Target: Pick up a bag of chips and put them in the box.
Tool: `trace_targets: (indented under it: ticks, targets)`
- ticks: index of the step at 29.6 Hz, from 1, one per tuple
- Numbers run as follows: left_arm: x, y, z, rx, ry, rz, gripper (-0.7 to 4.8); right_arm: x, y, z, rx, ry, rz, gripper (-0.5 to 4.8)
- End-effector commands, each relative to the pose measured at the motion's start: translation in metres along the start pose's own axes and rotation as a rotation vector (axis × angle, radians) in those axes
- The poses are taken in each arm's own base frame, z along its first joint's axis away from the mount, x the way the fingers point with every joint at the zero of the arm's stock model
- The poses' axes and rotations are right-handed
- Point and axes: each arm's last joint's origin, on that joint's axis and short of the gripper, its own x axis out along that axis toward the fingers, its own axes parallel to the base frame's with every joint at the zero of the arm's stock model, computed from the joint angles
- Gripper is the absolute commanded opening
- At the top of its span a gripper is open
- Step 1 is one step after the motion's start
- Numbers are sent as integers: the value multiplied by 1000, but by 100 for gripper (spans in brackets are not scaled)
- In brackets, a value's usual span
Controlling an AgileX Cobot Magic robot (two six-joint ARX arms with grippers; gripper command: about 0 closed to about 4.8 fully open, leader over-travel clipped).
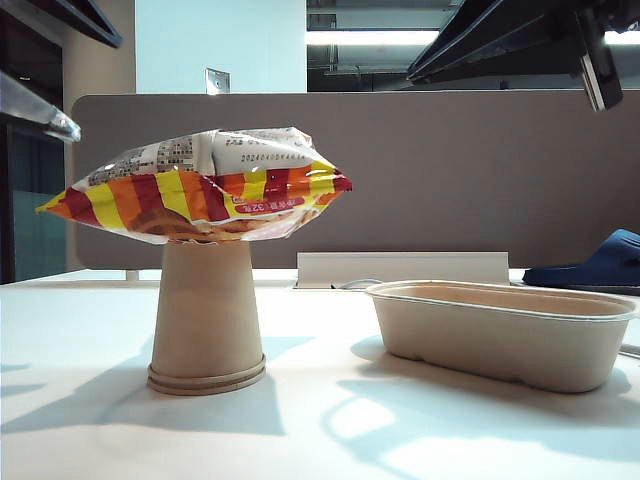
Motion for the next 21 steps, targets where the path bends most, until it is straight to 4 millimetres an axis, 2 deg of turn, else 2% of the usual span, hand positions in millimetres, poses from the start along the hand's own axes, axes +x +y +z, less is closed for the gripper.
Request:
trace_targets:
  ticks: [1, 4, 7, 8, 21]
  targets:
    - [-3, 18, 4, -74, -12, -136, 409, -1, 2, 3, -16, -21, 11, 0]
    - [2, 31, 6, -113, -10, -185, 411, -1, 2, 4, -17, -22, 12, 0]
    - [10, 40, 8, -130, 3, -194, 475, -1, 2, 4, -18, -26, 14, 0]
    - [13, 42, 9, -128, 5, -206, 479, -1, 3, 4, -18, -26, 14, 0]
    - [47, 75, 20, -187, -6, -288, 479, -1, 3, 4, -19, -26, 16, 0]
